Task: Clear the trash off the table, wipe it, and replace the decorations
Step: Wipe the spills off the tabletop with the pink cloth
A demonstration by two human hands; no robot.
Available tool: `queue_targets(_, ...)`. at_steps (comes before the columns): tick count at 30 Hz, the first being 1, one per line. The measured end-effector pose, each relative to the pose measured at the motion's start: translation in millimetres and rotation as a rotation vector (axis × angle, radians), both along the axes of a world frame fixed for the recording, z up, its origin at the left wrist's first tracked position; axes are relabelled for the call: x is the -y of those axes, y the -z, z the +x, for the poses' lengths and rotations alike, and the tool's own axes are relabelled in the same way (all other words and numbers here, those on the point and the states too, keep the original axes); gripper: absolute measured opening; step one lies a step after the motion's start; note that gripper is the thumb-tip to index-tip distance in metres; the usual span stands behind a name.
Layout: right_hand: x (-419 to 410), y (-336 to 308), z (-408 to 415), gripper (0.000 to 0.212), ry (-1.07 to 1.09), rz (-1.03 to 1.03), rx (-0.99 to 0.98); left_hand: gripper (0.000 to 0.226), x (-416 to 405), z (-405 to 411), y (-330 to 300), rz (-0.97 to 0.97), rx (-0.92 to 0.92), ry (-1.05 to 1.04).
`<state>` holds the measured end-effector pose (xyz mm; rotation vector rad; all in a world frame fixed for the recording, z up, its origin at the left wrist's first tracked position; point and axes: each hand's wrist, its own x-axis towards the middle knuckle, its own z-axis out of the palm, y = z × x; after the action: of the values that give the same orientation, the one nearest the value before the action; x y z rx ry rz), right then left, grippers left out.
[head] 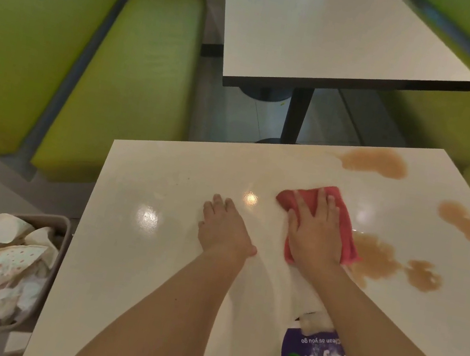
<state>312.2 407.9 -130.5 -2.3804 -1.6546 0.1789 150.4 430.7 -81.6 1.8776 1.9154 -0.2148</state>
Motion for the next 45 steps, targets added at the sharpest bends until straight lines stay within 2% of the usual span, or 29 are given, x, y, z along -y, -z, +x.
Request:
queue_targets(4,-28.4,1.0,-4.4,0.051,0.027,-0.011,-0.010,0.114,0.5,-2.3,2.7,0.014,0.050,-0.018)
queue_targets(7,-0.6,3.2,3.0,0.049,-0.177,0.015,-0.050,0.114,1.0,-4.4,3.2,0.021,0.064,-0.023)
queue_targets(9,14.9,5.8,18.0,0.048,-0.233,0.034,-0.071,0.114,0.7,-5.4,4.3,0.028,0.067,-0.019)
queue_targets(13,-24.1,3.5,35.2,0.050,-0.027,0.012,-0.039,0.114,1.5,-8.0,5.6,0.022,0.076,-0.016)
queue_targets(15,-40.4,-0.2,22.2,0.051,-0.042,-0.009,-0.060,0.115,0.5,-9.3,6.1,0.025,0.084,-0.015)
queue_targets(19,-4.5,-0.6,-20.5,0.050,-0.449,-0.001,-0.129,0.115,1.9,-10.3,4.0,0.027,0.067,-0.020)
queue_targets(21,15.5,-1.0,-10.2,0.048,-0.579,0.010,-0.149,0.115,1.3,-10.0,3.3,0.031,0.067,-0.012)
queue_targets(23,13.0,1.3,15.5,0.046,-0.530,0.012,-0.147,0.115,2.3,-9.7,2.7,0.029,0.080,-0.018)
queue_targets(27,-2.2,0.4,26.9,0.046,-0.212,0.042,-0.154,0.114,3.4,-8.1,2.1,0.028,0.098,-0.050)
queue_targets(29,8.7,-3.3,3.1,0.053,-0.264,0.042,-0.176,0.113,2.2,-7.7,3.2,0.025,0.106,-0.068)
queue_targets(32,43.0,-3.1,-2.3,0.059,-0.530,-0.018,-0.182,0.113,2.4,-7.3,4.5,0.025,0.110,-0.072)
queue_targets(34,45.3,1.3,22.4,0.057,-0.537,-0.015,-0.170,0.112,3.2,-7.4,5.5,0.028,0.110,-0.063)
queue_targets(37,30.7,4.4,53.7,0.046,-0.279,0.032,-0.149,0.110,5.6,-8.1,5.3,0.035,0.104,-0.050)
queue_targets(40,23.7,1.5,31.0,0.043,-0.114,0.050,-0.146,0.106,6.6,-8.6,5.9,0.043,0.109,-0.037)
queue_targets(41,28.6,-0.3,17.9,0.043,-0.139,0.058,-0.161,0.105,7.4,-7.9,5.8,0.048,0.112,-0.028)
queue_targets(45,61.2,-1.2,-5.4,0.045,-0.475,0.038,-0.210,0.099,10.7,-5.6,3.9,0.067,0.072,-0.017)
